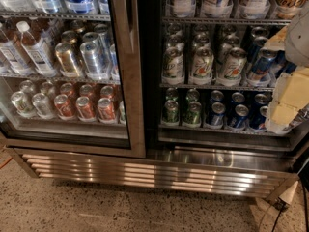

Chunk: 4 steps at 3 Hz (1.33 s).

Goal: Close right fridge door

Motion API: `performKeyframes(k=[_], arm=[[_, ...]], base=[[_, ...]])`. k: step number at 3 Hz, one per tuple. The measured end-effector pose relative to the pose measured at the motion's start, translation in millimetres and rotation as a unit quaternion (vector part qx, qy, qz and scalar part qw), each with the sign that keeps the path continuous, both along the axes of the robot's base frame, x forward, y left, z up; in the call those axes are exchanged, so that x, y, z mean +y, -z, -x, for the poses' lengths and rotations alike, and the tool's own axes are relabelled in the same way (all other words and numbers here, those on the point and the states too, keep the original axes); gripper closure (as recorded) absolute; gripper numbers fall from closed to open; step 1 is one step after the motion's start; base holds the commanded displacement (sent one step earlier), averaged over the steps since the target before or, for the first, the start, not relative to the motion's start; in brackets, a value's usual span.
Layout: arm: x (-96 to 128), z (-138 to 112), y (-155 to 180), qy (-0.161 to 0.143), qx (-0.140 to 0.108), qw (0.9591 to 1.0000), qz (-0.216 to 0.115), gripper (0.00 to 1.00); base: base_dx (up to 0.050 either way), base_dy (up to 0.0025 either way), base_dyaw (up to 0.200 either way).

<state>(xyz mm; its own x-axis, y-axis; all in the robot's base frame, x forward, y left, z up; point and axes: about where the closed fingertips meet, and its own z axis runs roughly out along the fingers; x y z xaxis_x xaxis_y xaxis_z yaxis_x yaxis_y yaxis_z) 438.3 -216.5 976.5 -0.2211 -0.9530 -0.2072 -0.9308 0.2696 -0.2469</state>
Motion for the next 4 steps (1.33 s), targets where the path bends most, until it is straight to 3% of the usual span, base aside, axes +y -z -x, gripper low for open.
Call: performKeyframes(k=[3,4], arm=[[0.0,0.0,0.0,0.0,0.0,1.0,0.0,0.0],[0.0,0.0,0.0,0.0,0.0,1.0,0.0,0.0]], base=[[-0.048,-0.00003,0.0],[0.0,-0.00001,-0.198]])
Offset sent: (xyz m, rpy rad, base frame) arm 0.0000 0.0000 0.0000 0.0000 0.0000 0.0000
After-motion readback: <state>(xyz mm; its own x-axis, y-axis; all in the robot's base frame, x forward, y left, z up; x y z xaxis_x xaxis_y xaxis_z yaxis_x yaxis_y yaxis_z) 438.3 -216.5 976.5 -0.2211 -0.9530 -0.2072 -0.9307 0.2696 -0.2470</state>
